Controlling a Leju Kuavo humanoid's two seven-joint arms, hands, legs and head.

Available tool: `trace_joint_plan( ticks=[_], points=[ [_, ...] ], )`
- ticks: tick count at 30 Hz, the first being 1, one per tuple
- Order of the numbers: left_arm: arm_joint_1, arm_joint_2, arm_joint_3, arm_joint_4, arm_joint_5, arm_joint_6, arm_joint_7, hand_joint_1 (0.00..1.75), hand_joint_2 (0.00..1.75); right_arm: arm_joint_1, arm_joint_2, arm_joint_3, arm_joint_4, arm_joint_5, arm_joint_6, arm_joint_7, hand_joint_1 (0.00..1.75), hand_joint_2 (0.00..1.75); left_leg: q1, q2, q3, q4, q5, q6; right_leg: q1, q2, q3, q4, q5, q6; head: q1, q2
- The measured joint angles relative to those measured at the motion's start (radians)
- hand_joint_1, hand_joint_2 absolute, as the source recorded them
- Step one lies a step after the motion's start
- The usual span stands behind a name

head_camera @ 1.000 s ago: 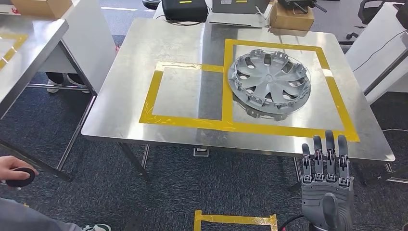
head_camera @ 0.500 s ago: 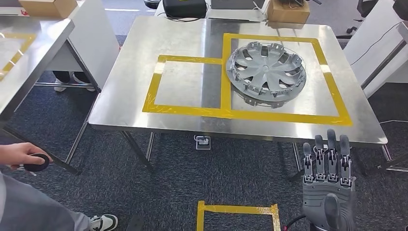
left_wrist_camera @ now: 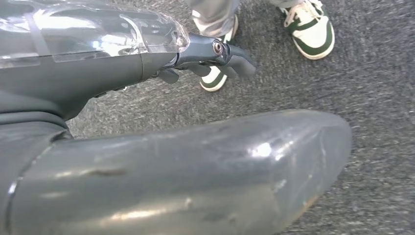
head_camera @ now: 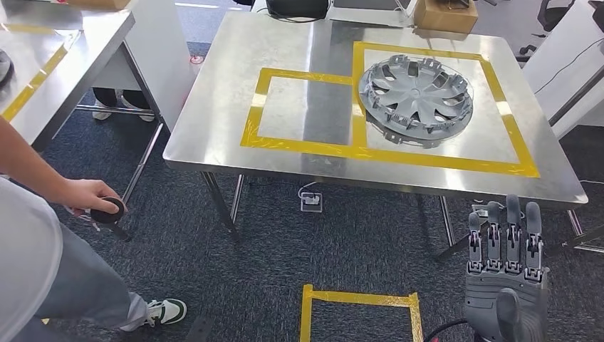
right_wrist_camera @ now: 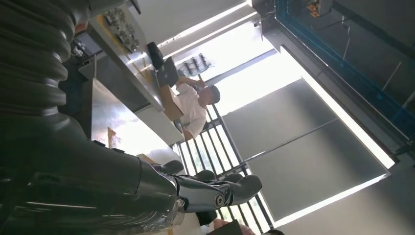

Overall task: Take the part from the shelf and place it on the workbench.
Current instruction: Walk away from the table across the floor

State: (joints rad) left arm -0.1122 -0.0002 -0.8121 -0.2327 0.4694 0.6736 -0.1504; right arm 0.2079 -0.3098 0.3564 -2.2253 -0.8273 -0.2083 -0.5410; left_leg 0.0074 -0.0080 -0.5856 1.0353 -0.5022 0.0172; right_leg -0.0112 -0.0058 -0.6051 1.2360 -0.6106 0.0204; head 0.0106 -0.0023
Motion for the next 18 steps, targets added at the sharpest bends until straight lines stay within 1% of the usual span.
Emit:
trace_joint_plan(
  ticks=[1, 2, 3, 4, 5, 6, 7, 8, 9, 10, 11, 12, 13, 14, 15, 16, 17, 18],
  points=[
    [-0.001, -0.002, 0.0, 0.0, 0.0, 0.0, 0.0, 0.0, 0.0, 0.0, -0.001, -0.005, -0.004, 0.012, -0.009, 0.005, 0.0, 1.75, -0.002, -0.001, -0.006, 0.0, 0.006, 0.0, 0.007, 0.001, 0.047, -0.072, 0.025, -0.014, 0.0, 0.0],
    [-0.003, -0.004, -0.001, 0.0, 0.0, 0.0, 0.0, 0.0, 0.0, -0.001, -0.002, -0.009, -0.009, 0.03, -0.023, 0.013, 0.0, 1.31, -0.005, -0.002, -0.011, 0.0, 0.013, -0.001, 0.013, 0.001, 0.093, -0.147, 0.042, -0.029, 0.0, 0.0],
    [-0.005, -0.007, -0.002, -0.001, 0.0, 0.0, -0.001, 0.0, 0.0, -0.001, -0.003, -0.012, -0.015, 0.056, -0.043, 0.023, 0.0, 0.87, -0.005, -0.003, -0.015, 0.0, 0.02, -0.005, 0.02, 0.002, 0.126, -0.206, 0.052, -0.039, 0.0, 0.0],
    [-0.007, -0.01, -0.004, -0.001, 0.001, 0.0, -0.001, 0.0, 0.0, -0.001, -0.005, -0.014, -0.02, 0.086, -0.069, 0.036, 0.0, 0.44, -0.002, -0.003, -0.018, -0.001, 0.026, -0.01, 0.026, 0.002, 0.142, -0.24, 0.055, -0.046, 0.0, 0.0],
    [-0.008, -0.011, -0.006, -0.001, 0.002, 0.0, -0.002, 0.0, 0.0, -0.002, -0.007, -0.015, -0.024, 0.12, -0.098, 0.05, 0.0, 0.0, 0.0, -0.002, -0.021, -0.002, 0.033, -0.017, 0.03, 0.003, 0.145, -0.251, 0.057, -0.048, 0.0, 0.0],
    [-0.009, -0.013, -0.007, -0.001, 0.003, 0.0, -0.003, 0.0, 0.0, -0.002, -0.009, -0.015, -0.026, 0.151, -0.126, 0.064, 0.0, 0.0, 0.003, -0.002, -0.023, -0.004, 0.04, -0.023, 0.033, 0.004, 0.142, -0.257, 0.066, -0.047, 0.002, 0.0],
    [-0.009, -0.013, -0.009, -0.001, 0.005, 0.0, -0.003, 0.0, 0.0, -0.002, -0.01, -0.015, -0.027, 0.18, -0.152, 0.079, 0.0, 0.44, 0.004, 0.0, -0.026, -0.003, 0.038, -0.028, 0.031, 0.002, 0.141, -0.265, 0.076, -0.046, 0.002, 0.0],
    [-0.01, -0.014, -0.01, -0.001, 0.006, 0.0, -0.004, 0.0, 0.0, -0.003, -0.011, -0.015, -0.028, 0.209, -0.179, 0.096, 0.0, 0.87, 0.004, 0.002, -0.031, 0.006, 0.023, -0.033, 0.029, 0.0, 0.138, -0.274, 0.088, -0.045, 0.002, 0.0],
    [-0.011, -0.014, -0.011, -0.001, 0.009, 0.0, -0.005, 0.0, 0.0, -0.004, -0.012, -0.014, -0.03, 0.242, -0.211, 0.116, 0.0, 1.31, 0.003, 0.004, -0.04, 0.033, -0.011, -0.037, 0.025, -0.001, 0.133, -0.283, 0.1, -0.045, 0.001, 0.0],
    [-0.011, -0.014, -0.013, -0.001, 0.011, 0.0, -0.006, 0.0, 0.0, -0.005, -0.013, -0.013, -0.032, 0.279, -0.247, 0.139, 0.0, 1.75, 0.004, 0.006, -0.054, 0.078, -0.056, -0.041, 0.023, -0.003, 0.124, -0.287, 0.111, -0.044, -0.001, 0.0],
    [-0.012, -0.014, -0.015, -0.001, 0.013, 0.0, -0.007, 0.0, 0.0, -0.005, -0.015, -0.012, -0.033, 0.319, -0.285, 0.163, 0.0, 1.75, 0.005, 0.006, -0.07, 0.134, -0.102, -0.045, 0.022, -0.003, 0.111, -0.286, 0.12, -0.046, -0.003, 0.0],
    [-0.013, -0.014, -0.016, -0.001, 0.016, -0.001, -0.009, 0.0, 0.0, -0.005, -0.017, -0.011, -0.034, 0.359, -0.321, 0.187, 0.0, 1.75, 0.006, 0.006, -0.083, 0.19, -0.134, -0.05, 0.022, -0.004, 0.097, -0.283, 0.128, -0.046, -0.004, 0.0],
    [-0.013, -0.014, -0.017, -0.001, 0.018, -0.001, -0.011, 0.0, 0.0, -0.006, -0.02, -0.01, -0.035, 0.395, -0.349, 0.208, 0.0, 1.75, 0.008, 0.006, -0.085, 0.226, -0.142, -0.053, 0.021, -0.004, 0.083, -0.278, 0.135, -0.043, -0.004, 0.0],
    [-0.012, -0.014, -0.017, -0.001, 0.019, -0.001, -0.012, 0.0, 0.0, -0.008, -0.023, -0.009, -0.035, 0.427, -0.372, 0.227, 0.0, 1.75, 0.009, 0.007, -0.075, 0.236, -0.132, -0.057, 0.02, -0.004, 0.068, -0.272, 0.142, -0.041, -0.004, 0.0],
    [-0.012, -0.014, -0.017, -0.001, 0.021, -0.001, -0.014, 0.0, 0.0, -0.01, -0.027, -0.008, -0.035, 0.457, -0.391, 0.245, 0.0, 1.75, 0.011, 0.008, -0.046, 0.211, -0.105, -0.06, 0.018, -0.004, 0.052, -0.264, 0.147, -0.037, -0.004, 0.0],
    [-0.013, -0.014, -0.017, -0.001, 0.021, -0.001, -0.016, 0.0, 0.0, -0.014, -0.03, -0.006, -0.035, 0.481, -0.405, 0.26, 0.0, 1.75, 0.012, 0.009, -0.005, 0.16, -0.078, -0.062, 0.016, -0.004, 0.037, -0.253, 0.151, -0.033, -0.005, 0.0],
    [-0.013, -0.015, -0.017, -0.001, 0.021, -0.001, -0.017, 0.0, 0.0, -0.017, -0.034, -0.005, -0.035, 0.504, -0.417, 0.274, 0.0, 1.75, 0.012, 0.009, 0.04, 0.099, -0.066, -0.063, 0.014, -0.004, 0.023, -0.241, 0.153, -0.028, -0.008, 0.0],
    [-0.014, -0.016, -0.017, -0.001, 0.021, -0.001, -0.018, 0.0, 0.0, -0.02, -0.038, -0.004, -0.037, 0.524, -0.426, 0.287, 0.0, 1.75, 0.011, 0.009, 0.076, 0.045, -0.063, -0.061, 0.014, -0.004, 0.01, -0.228, 0.156, -0.023, -0.01, 0.0]
  ],
)
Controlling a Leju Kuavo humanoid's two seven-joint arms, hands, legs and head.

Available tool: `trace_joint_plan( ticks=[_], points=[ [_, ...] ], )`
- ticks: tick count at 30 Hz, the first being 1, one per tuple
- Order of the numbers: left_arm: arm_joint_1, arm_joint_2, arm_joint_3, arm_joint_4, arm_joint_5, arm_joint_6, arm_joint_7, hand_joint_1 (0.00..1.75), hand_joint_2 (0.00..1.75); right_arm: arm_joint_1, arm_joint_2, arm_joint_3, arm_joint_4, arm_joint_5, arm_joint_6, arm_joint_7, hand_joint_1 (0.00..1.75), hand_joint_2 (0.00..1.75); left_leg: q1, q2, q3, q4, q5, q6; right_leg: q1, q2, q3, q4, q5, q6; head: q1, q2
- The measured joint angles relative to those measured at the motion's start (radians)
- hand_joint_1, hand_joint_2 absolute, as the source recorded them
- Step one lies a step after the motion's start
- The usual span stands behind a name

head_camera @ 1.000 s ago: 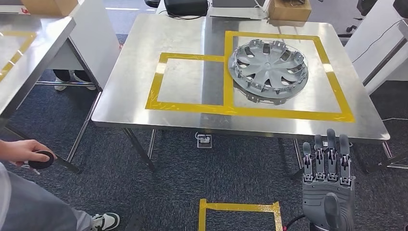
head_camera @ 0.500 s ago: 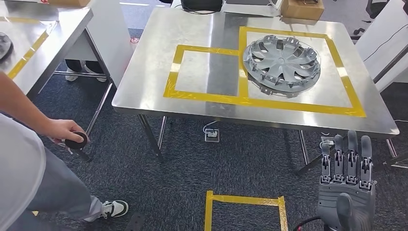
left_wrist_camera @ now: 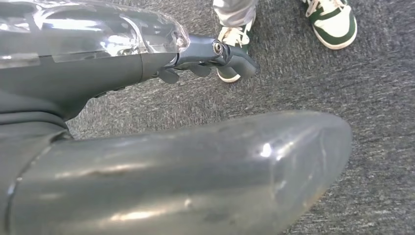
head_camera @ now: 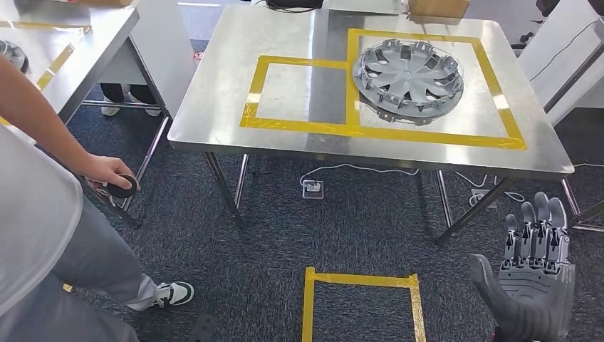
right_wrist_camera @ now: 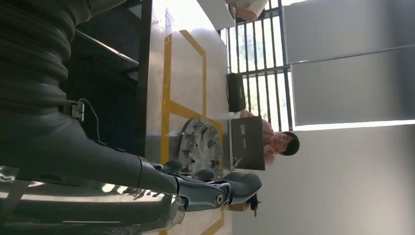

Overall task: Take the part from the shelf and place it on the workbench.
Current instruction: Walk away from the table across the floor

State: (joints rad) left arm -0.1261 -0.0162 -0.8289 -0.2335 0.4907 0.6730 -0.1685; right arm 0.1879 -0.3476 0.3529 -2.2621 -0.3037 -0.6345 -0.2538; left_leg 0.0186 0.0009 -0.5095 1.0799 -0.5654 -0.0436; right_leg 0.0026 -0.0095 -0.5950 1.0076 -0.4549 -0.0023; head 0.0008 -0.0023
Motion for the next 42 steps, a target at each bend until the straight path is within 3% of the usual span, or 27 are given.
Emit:
trace_joint_plan(
  ticks=[2, 4, 5, 7, 9, 10, 11, 12, 15, 17, 19, 20, 22, 24, 25, 26, 27, 29, 31, 35, 37, 39, 40, 41, 42],
  points=[
    [0.0, -0.003, 0.0, 0.0, 0.001, 0.0, -0.002, 0.0, 0.0, -0.007, -0.008, 0.005, -0.005, 0.026, -0.012, 0.018, 0.0, 1.75, -0.004, -0.002, 0.025, -0.051, -0.014, 0.011, 0.0, 0.0, -0.014, 0.014, 0.007, 0.011, -0.004, 0.0],
    [0.001, -0.005, 0.0, 0.0, 0.003, 0.0, -0.002, 0.0, 0.0, -0.013, -0.016, 0.011, -0.009, 0.038, -0.018, 0.027, 0.0, 1.75, -0.004, -0.002, 0.015, -0.057, -0.008, 0.031, -0.002, 0.001, -0.018, 0.017, 0.012, 0.022, -0.003, 0.0],
    [0.001, -0.006, 0.0, 0.001, 0.004, 0.0, -0.002, 0.0, 0.0, -0.015, -0.02, 0.014, -0.01, 0.04, -0.019, 0.03, 0.0, 1.75, -0.003, -0.002, 0.009, -0.058, -0.001, 0.043, -0.003, 0.001, -0.023, 0.028, -0.003, 0.028, -0.002, 0.0],
    [0.001, -0.009, 0.0, 0.001, 0.007, 0.0, -0.004, 0.0, 0.0, -0.016, -0.027, 0.021, -0.014, 0.043, -0.024, 0.033, 0.0, 1.75, -0.002, 0.0, -0.007, -0.059, 0.016, 0.062, -0.006, 0.002, -0.046, 0.102, -0.079, 0.04, 0.003, 0.0],
    [0.005, -0.01, 0.0, 0.001, 0.015, 0.0, -0.01, 0.0, 0.0, -0.018, -0.033, 0.027, -0.017, 0.051, -0.033, 0.038, 0.0, 1.75, -0.003, 0.001, -0.028, -0.058, 0.032, 0.068, -0.009, 0.003, -0.072, 0.226, -0.162, 0.048, 0.006, 0.0],
    [0.008, -0.01, 0.0, 0.001, 0.02, 0.0, -0.015, 0.0, 0.0, -0.018, -0.035, 0.029, -0.019, 0.059, -0.039, 0.042, 0.0, 1.75, -0.005, 0.002, -0.037, -0.058, 0.04, 0.068, -0.01, 0.003, -0.074, 0.269, -0.179, 0.048, 0.007, 0.0],
    [0.012, -0.01, 0.0, 0.001, 0.026, 0.0, -0.02, 0.0, 0.0, -0.018, -0.038, 0.032, -0.021, 0.069, -0.045, 0.048, 0.0, 1.75, -0.006, 0.004, -0.047, -0.057, 0.047, 0.067, -0.011, 0.003, -0.062, 0.28, -0.176, 0.047, 0.007, 0.0],
    [0.015, -0.01, 0.0, 0.001, 0.033, -0.001, -0.026, 0.0, 0.0, -0.018, -0.041, 0.034, -0.025, 0.084, -0.05, 0.055, 0.0, 1.75, -0.008, 0.004, -0.055, -0.057, 0.054, 0.066, -0.011, 0.003, -0.034, 0.251, -0.155, 0.043, 0.007, 0.0],
    [0.019, -0.009, 0.0, 0.001, 0.06, -0.005, -0.041, 0.0, 0.0, -0.019, -0.048, 0.042, -0.046, 0.149, -0.057, 0.077, 0.0, 1.75, -0.013, 0.006, -0.073, -0.057, 0.072, 0.059, -0.004, 0.007, 0.097, 0.043, -0.094, 0.019, 0.007, 0.0],
    [0.02, -0.007, 0.0, 0.002, 0.076, -0.011, -0.044, 0.0, 0.0, -0.02, -0.049, 0.046, -0.064, 0.19, -0.057, 0.085, 0.0, 1.75, -0.012, 0.009, -0.082, -0.059, 0.086, 0.046, 0.003, 0.009, 0.132, -0.029, -0.09, 0.009, 0.007, 0.0],
    [0.022, -0.004, 0.001, 0.002, 0.087, -0.017, -0.043, 0.0, 0.0, -0.024, -0.049, 0.051, -0.079, 0.221, -0.057, 0.096, 0.0, 1.75, -0.008, 0.012, -0.087, -0.063, 0.096, 0.032, 0.005, 0.009, 0.13, -0.043, -0.076, 0.002, 0.006, 0.0],
    [0.023, -0.001, 0.001, 0.003, 0.091, -0.019, -0.043, 0.0, 0.0, -0.027, -0.049, 0.054, -0.084, 0.233, -0.058, 0.102, 0.0, 1.75, -0.008, 0.011, -0.09, -0.058, 0.087, 0.026, 0.004, 0.007, 0.128, -0.051, -0.065, -0.004, 0.006, 0.0],
    [0.024, 0.004, 0.002, 0.003, 0.096, -0.022, -0.04, 0.0, 0.0, -0.033, -0.049, 0.061, -0.095, 0.248, -0.058, 0.114, 0.0, 1.75, -0.009, 0.005, -0.113, -0.001, 0.026, 0.019, 0.0, 0.001, 0.118, -0.064, -0.045, -0.015, 0.002, 0.0],
    [0.025, 0.007, 0.002, 0.004, 0.097, -0.023, -0.038, 0.0, 0.0, -0.034, -0.05, 0.067, -0.105, 0.251, -0.058, 0.126, 0.0, 1.75, -0.009, -0.002, -0.152, 0.118, -0.054, 0.014, 0.002, -0.002, 0.096, -0.056, -0.034, -0.02, 0.0, 0.0],
    [0.026, 0.007, 0.002, 0.004, 0.096, -0.023, -0.038, 0.0, 0.0, -0.033, -0.051, 0.069, -0.11, 0.248, -0.058, 0.134, 0.0, 1.75, -0.01, -0.003, -0.164, 0.168, -0.076, 0.012, 0.003, -0.003, 0.084, -0.05, -0.03, -0.02, -0.001, 0.0],
    [0.027, 0.007, 0.002, 0.005, 0.094, -0.023, -0.038, 0.0, 0.0, -0.032, -0.052, 0.07, -0.114, 0.243, -0.058, 0.14, 0.0, 1.75, -0.01, -0.003, -0.162, 0.19, -0.079, 0.01, 0.003, -0.004, 0.071, -0.041, -0.027, -0.02, -0.001, 0.0],
    [0.028, 0.007, 0.002, 0.005, 0.092, -0.022, -0.038, 0.0, 0.0, -0.031, -0.054, 0.07, -0.119, 0.238, -0.059, 0.145, 0.0, 1.75, -0.01, -0.002, -0.142, 0.176, -0.064, 0.01, 0.004, -0.004, 0.058, -0.032, -0.025, -0.019, -0.002, 0.0],
    [0.028, 0.007, 0.001, 0.006, 0.089, -0.02, -0.039, 0.0, 0.0, -0.03, -0.057, 0.07, -0.127, 0.226, -0.059, 0.149, 0.0, 1.75, -0.01, -0.002, -0.062, 0.065, -0.017, 0.015, 0.004, -0.004, 0.037, -0.012, -0.023, -0.017, -0.003, 0.0],
    [0.028, 0.006, 0.001, 0.006, 0.084, -0.013, -0.046, 0.0, 0.0, -0.03, -0.062, 0.067, -0.135, 0.192, -0.059, 0.146, 0.0, 1.75, -0.013, -0.002, 0.0, -0.034, 0.001, 0.025, 0.006, -0.003, 0.02, 0.006, -0.02, -0.01, -0.004, 0.0],
    [0.028, -0.003, 0.001, 0.007, 0.073, 0.007, -0.055, 0.0, 0.0, -0.025, -0.086, 0.042, -0.148, 0.114, -0.059, 0.137, 0.0, 1.75, -0.015, -0.002, 0.0, -0.064, 0.015, 0.052, 0.004, 0.0, 0.005, 0.017, -0.014, 0.017, -0.006, 0.0],
    [0.027, -0.01, 0.001, 0.007, 0.069, 0.01, -0.053, 0.0, 0.0, -0.021, -0.097, 0.028, -0.156, 0.1, -0.058, 0.135, 0.0, 1.75, -0.01, -0.001, -0.014, -0.07, 0.032, 0.068, -0.001, 0.004, -0.014, 0.071, -0.071, 0.032, -0.003, 0.0],
    [0.027, -0.014, 0.001, 0.007, 0.066, 0.011, -0.048, 0.0, 0.0, -0.016, -0.105, 0.017, -0.159, 0.092, -0.057, 0.134, 0.0, 1.75, -0.01, -0.001, -0.032, -0.07, 0.047, 0.075, -0.008, 0.005, -0.043, 0.189, -0.159, 0.045, 0.0, 0.0],
    [0.027, -0.015, 0.001, 0.007, 0.066, 0.011, -0.045, 0.0, 0.0, -0.014, -0.107, 0.014, -0.159, 0.089, -0.056, 0.134, 0.0, 1.75, -0.01, -0.001, -0.042, -0.069, 0.054, 0.074, -0.012, 0.005, -0.052, 0.242, -0.187, 0.05, 0.001, 0.0],
    [0.027, -0.015, 0.001, 0.007, 0.066, 0.011, -0.043, 0.0, 0.0, -0.012, -0.108, 0.011, -0.159, 0.087, -0.056, 0.133, 0.0, 1.75, -0.01, -0.001, -0.051, -0.069, 0.061, 0.073, -0.015, 0.005, -0.05, 0.271, -0.195, 0.053, 0.001, 0.0],
    [0.028, -0.016, 0.001, 0.007, 0.065, 0.011, -0.041, 0.0, 0.0, -0.012, -0.11, 0.009, -0.159, 0.085, -0.056, 0.133, 0.0, 1.75, -0.01, -0.001, -0.06, -0.068, 0.068, 0.071, -0.018, 0.005, -0.033, 0.264, -0.182, 0.055, 0.002, 0.0]
  ],
)
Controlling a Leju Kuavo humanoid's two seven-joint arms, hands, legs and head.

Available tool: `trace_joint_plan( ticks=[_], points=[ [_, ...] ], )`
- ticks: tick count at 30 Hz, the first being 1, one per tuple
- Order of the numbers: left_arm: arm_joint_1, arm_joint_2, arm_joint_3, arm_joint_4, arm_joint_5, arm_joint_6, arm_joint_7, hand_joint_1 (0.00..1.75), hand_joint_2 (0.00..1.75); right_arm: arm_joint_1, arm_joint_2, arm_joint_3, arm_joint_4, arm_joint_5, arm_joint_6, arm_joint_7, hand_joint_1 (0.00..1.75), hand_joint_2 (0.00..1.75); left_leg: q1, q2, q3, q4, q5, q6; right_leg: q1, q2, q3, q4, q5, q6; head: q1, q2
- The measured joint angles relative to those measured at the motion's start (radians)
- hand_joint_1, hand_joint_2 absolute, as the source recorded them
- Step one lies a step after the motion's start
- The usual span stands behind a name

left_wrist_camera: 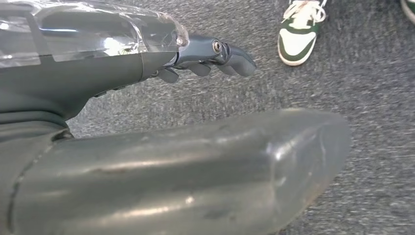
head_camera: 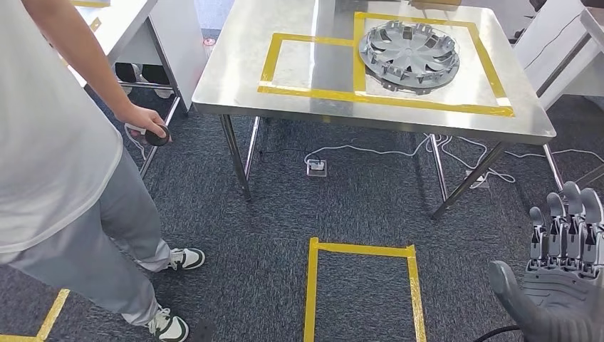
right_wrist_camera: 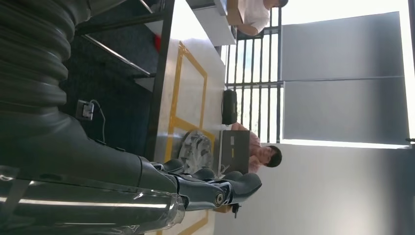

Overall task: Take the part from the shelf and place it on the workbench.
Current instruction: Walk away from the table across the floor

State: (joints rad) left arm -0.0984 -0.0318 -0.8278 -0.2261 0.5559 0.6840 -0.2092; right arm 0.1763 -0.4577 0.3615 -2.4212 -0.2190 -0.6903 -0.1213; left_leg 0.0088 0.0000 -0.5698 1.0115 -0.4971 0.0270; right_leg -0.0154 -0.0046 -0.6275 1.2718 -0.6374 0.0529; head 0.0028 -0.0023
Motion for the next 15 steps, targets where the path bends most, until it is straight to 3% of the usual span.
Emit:
trace_joint_plan(
  ticks=[1, 3, 5, 7, 9, 11, 13, 14, 15],
  points=[
    [0.0, 0.0, 0.0, 0.0, 0.0, 0.0, 0.002, 0.0, 0.0, 0.0, -0.002, -0.003, 0.0, -0.001, 0.001, -0.002, 0.0, 1.75, 0.001, 0.0, -0.008, 0.0, 0.007, -0.003, -0.003, 0.0, 0.034, -0.044, 0.027, 0.001, 0.0, 0.0],
    [0.0, -0.001, 0.0, 0.001, -0.001, 0.0, 0.004, 0.0, 0.0, 0.0, -0.004, -0.011, 0.0, -0.003, 0.002, -0.006, 0.0, 1.75, 0.001, -0.001, -0.019, 0.001, 0.019, -0.012, -0.005, 0.002, 0.125, -0.19, 0.078, 0.001, 0.001, 0.0],
    [-0.001, -0.001, 0.0, 0.001, -0.001, 0.001, 0.006, 0.0, 0.0, 0.0, -0.007, -0.015, -0.001, -0.007, 0.004, -0.009, 0.0, 1.75, 0.001, 0.0, -0.029, 0.001, 0.033, -0.026, -0.002, 0.006, 0.175, -0.287, 0.092, -0.006, 0.001, 0.0],
    [0.0, -0.002, 0.0, 0.001, -0.002, 0.002, 0.007, 0.0, 0.0, 0.001, -0.008, -0.018, -0.002, -0.01, 0.004, -0.01, 0.0, 1.75, 0.002, 0.001, -0.037, -0.001, 0.049, -0.041, 0.004, 0.009, 0.171, -0.304, 0.094, -0.019, 0.001, 0.0],
    [0.001, -0.003, 0.0, 0.001, -0.003, 0.002, 0.008, 0.0, 0.0, 0.0, -0.008, -0.019, -0.002, -0.011, 0.004, -0.011, 0.0, 1.75, 0.005, 0.002, -0.049, 0.013, 0.031, -0.052, 0.005, 0.002, 0.161, -0.311, 0.108, -0.039, -0.002, 0.0],
    [0.001, -0.004, 0.0, 0.001, -0.004, 0.003, 0.009, 0.0, 0.0, 0.001, -0.008, -0.019, -0.002, -0.011, 0.005, -0.011, 0.0, 1.75, 0.007, 0.002, -0.077, 0.092, -0.049, -0.056, 0.007, -0.004, 0.147, -0.315, 0.126, -0.059, -0.007, 0.0],
    [0.001, -0.004, -0.001, 0.001, -0.004, 0.003, 0.009, 0.0, 0.0, 0.001, -0.008, -0.019, -0.002, -0.011, 0.006, -0.011, 0.0, 1.75, 0.007, 0.001, -0.112, 0.22, -0.13, -0.057, 0.014, -0.006, 0.123, -0.309, 0.14, -0.068, -0.01, 0.0],
    [0.001, -0.005, -0.001, 0.001, -0.004, 0.003, 0.009, 0.0, 0.0, 0.001, -0.008, -0.019, -0.002, -0.011, 0.006, -0.011, 0.0, 1.75, 0.007, 0.0, -0.117, 0.263, -0.144, -0.057, 0.017, -0.007, 0.11, -0.305, 0.146, -0.069, -0.01, 0.0],
    [0.001, -0.005, -0.001, 0.001, -0.004, 0.003, 0.009, 0.0, 0.0, 0.001, -0.008, -0.018, -0.002, -0.009, 0.006, -0.011, 0.0, 1.75, 0.006, 0.0, -0.108, 0.275, -0.136, -0.055, 0.02, -0.007, 0.097, -0.299, 0.152, -0.07, -0.01, 0.0]
  ],
)
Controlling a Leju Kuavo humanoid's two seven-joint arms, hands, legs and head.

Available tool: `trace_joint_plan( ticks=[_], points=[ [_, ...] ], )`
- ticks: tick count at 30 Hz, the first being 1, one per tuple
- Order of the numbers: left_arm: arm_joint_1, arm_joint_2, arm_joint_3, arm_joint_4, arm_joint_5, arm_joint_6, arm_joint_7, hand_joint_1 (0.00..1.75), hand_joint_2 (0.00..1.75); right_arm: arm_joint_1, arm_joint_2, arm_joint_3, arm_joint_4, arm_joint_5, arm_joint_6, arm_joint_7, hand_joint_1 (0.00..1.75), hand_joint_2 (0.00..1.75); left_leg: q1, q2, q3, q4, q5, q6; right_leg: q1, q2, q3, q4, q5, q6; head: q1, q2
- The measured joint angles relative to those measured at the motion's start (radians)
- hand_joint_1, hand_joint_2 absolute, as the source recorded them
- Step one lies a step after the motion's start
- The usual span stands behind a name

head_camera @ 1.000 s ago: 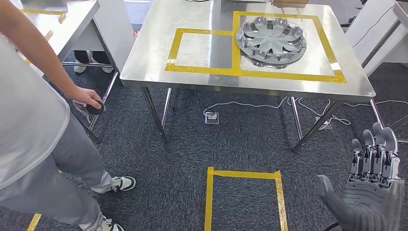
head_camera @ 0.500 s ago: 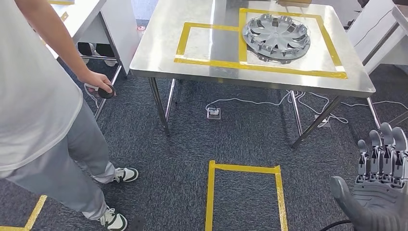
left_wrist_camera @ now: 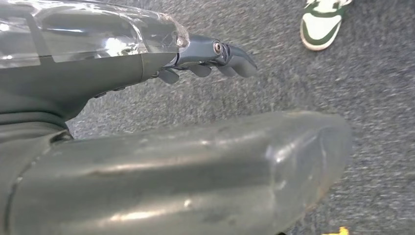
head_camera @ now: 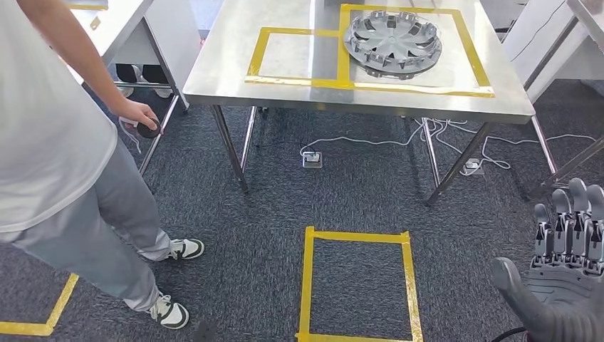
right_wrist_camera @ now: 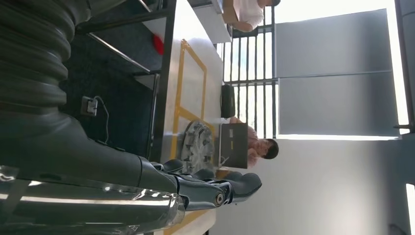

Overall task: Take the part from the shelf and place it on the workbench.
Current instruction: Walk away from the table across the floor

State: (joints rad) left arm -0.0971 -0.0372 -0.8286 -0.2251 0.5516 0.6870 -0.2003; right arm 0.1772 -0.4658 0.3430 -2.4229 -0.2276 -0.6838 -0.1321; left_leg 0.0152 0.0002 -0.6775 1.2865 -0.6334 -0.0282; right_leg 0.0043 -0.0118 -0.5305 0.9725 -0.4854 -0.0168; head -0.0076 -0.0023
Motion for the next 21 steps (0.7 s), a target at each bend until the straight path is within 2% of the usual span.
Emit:
trace_joint_plan(
  ticks=[1, 3, 4, 5, 6, 8, 9, 10, 11, 13, 14, 15, 16, 17, 18, 19, 20, 21],
  points=[
    [0.0, -0.001, 0.0, 0.0, 0.0, 0.0, 0.0, 0.0, 0.0, 0.0, 0.0, 0.0, 0.0, 0.003, 0.0, 0.0, 0.0, 1.75, -0.001, 0.0, 0.028, -0.024, 0.024, 0.003, 0.002, 0.0, -0.012, 0.007, 0.004, 0.001, 0.0, 0.0],
    [-0.001, -0.001, 0.0, 0.0, -0.002, 0.0, 0.0, 0.0, 0.0, 0.0, 0.0, 0.001, 0.0, 0.012, 0.001, 0.002, 0.0, 1.75, -0.004, -0.001, 0.12, -0.144, 0.069, 0.015, 0.006, 0.001, -0.033, 0.022, 0.01, 0.004, -0.001, 0.0],
    [-0.002, -0.001, 0.0, 0.0, -0.002, 0.0, 0.0, 0.0, 0.0, -0.001, 0.0, 0.001, 0.0, 0.015, 0.001, 0.002, 0.0, 1.75, -0.006, -0.002, 0.161, -0.204, 0.076, 0.021, 0.007, 0.001, -0.041, 0.029, 0.014, 0.008, -0.001, 0.0],
    [-0.002, -0.001, 0.0, 0.0, -0.002, 0.0, 0.0, 0.0, 0.0, -0.001, 0.0, 0.001, 0.0, 0.016, 0.001, 0.002, 0.0, 1.75, -0.008, -0.002, 0.186, -0.246, 0.075, 0.026, 0.007, 0.001, -0.046, 0.035, 0.018, 0.013, -0.001, 0.0],
    [-0.003, -0.001, 0.0, 0.0, -0.003, 0.0, 0.0, 0.0, 0.0, -0.002, 0.0, 0.001, 0.0, 0.017, 0.002, 0.002, 0.0, 1.75, -0.011, -0.002, 0.195, -0.267, 0.07, 0.029, 0.006, 0.001, -0.05, 0.037, 0.023, 0.019, -0.001, 0.0],
    [-0.003, -0.003, 0.0, 0.0, -0.003, 0.0, 0.0, 0.0, 0.0, -0.002, -0.001, 0.001, 0.0, 0.017, 0.002, 0.002, 0.0, 1.75, -0.009, -0.001, 0.186, -0.278, 0.077, 0.036, 0.005, 0.002, -0.059, 0.04, 0.03, 0.031, -0.001, 0.0],
    [-0.003, -0.004, 0.0, 0.0, -0.003, 0.0, 0.0, 0.0, 0.0, -0.002, -0.002, 0.0, 0.0, 0.017, 0.002, 0.002, 0.0, 1.75, -0.007, -0.001, 0.179, -0.282, 0.084, 0.042, 0.005, 0.003, -0.067, 0.049, 0.018, 0.038, 0.0, 0.0],
    [-0.003, -0.007, 0.0, 0.0, -0.003, 0.0, 0.0, 0.0, 0.0, -0.001, -0.003, 0.0, 0.0, 0.018, 0.002, 0.002, 0.0, 1.75, -0.003, 0.0, 0.169, -0.286, 0.094, 0.049, 0.004, 0.004, -0.077, 0.074, -0.01, 0.045, 0.003, 0.0],
    [-0.003, -0.009, 0.0, 0.0, -0.004, 0.0, 0.0, 0.0, 0.0, -0.001, -0.004, 0.0, 0.0, 0.019, 0.002, 0.003, 0.0, 1.75, -0.002, 0.001, 0.159, -0.287, 0.104, 0.055, 0.001, 0.006, -0.09, 0.116, -0.053, 0.053, 0.006, 0.0],
    [-0.003, -0.012, 0.0, 0.0, -0.005, 0.0, 0.001, 0.0, 0.0, -0.001, -0.006, 0.001, 0.002, 0.023, 0.002, 0.004, 0.0, 1.75, -0.003, 0.001, 0.138, -0.286, 0.122, 0.059, -0.007, 0.007, -0.113, 0.234, -0.139, 0.067, 0.011, 0.0],
    [-0.003, -0.012, 0.0, 0.001, -0.005, -0.001, 0.002, 0.0, 0.0, -0.002, -0.006, 0.001, 0.004, 0.026, 0.001, 0.006, 0.0, 1.75, -0.003, 0.002, 0.127, -0.286, 0.131, 0.058, -0.01, 0.007, -0.116, 0.28, -0.156, 0.071, 0.012, 0.0],
    [-0.003, -0.012, 0.0, 0.001, -0.006, -0.001, 0.004, 0.0, 0.0, -0.002, -0.005, 0.002, 0.006, 0.029, 0.0, 0.009, 0.0, 1.75, -0.004, 0.003, 0.115, -0.285, 0.14, 0.057, -0.013, 0.007, -0.107, 0.299, -0.152, 0.074, 0.013, 0.0],
    [-0.003, -0.012, 0.0, 0.001, -0.008, -0.002, 0.005, 0.0, 0.0, -0.002, -0.005, 0.003, 0.007, 0.031, -0.001, 0.011, 0.0, 1.75, -0.004, 0.003, 0.105, -0.285, 0.149, 0.055, -0.015, 0.007, -0.083, 0.281, -0.129, 0.075, 0.014, 0.0],
    [-0.003, -0.012, 0.0, 0.001, -0.009, -0.002, 0.007, 0.0, 0.0, -0.002, -0.005, 0.004, 0.008, 0.032, -0.002, 0.013, 0.0, 1.75, -0.004, 0.004, 0.095, -0.284, 0.157, 0.052, -0.017, 0.007, -0.044, 0.231, -0.098, 0.075, 0.014, 0.0],
    [-0.003, -0.012, 0.0, 0.001, -0.011, -0.003, 0.008, 0.0, 0.0, -0.003, -0.005, 0.005, 0.008, 0.033, -0.003, 0.014, 0.0, 1.75, -0.005, 0.004, 0.088, -0.284, 0.165, 0.048, -0.018, 0.007, 0.004, 0.157, -0.075, 0.073, 0.015, 0.0],
    [-0.003, -0.012, -0.001, 0.001, -0.013, -0.003, 0.009, 0.0, 0.0, -0.004, -0.005, 0.006, 0.008, 0.034, -0.004, 0.014, 0.0, 1.75, -0.006, 0.004, 0.082, -0.283, 0.173, 0.043, -0.017, 0.008, 0.051, 0.081, -0.064, 0.069, 0.015, 0.0],
    [-0.003, -0.012, -0.001, 0.001, -0.016, -0.003, 0.01, 0.0, 0.0, -0.005, -0.005, 0.007, 0.008, 0.035, -0.005, 0.014, 0.0, 1.75, -0.007, 0.005, 0.077, -0.283, 0.18, 0.038, -0.015, 0.009, 0.083, 0.023, -0.062, 0.064, 0.015, 0.0],
    [-0.004, -0.012, -0.002, 0.001, -0.019, -0.003, 0.01, 0.0, 0.0, -0.005, -0.005, 0.007, 0.009, 0.038, -0.006, 0.015, 0.0, 1.75, -0.007, 0.007, 0.073, -0.283, 0.187, 0.031, -0.013, 0.011, 0.099, -0.011, -0.066, 0.057, 0.014, 0.0]
  ],
)
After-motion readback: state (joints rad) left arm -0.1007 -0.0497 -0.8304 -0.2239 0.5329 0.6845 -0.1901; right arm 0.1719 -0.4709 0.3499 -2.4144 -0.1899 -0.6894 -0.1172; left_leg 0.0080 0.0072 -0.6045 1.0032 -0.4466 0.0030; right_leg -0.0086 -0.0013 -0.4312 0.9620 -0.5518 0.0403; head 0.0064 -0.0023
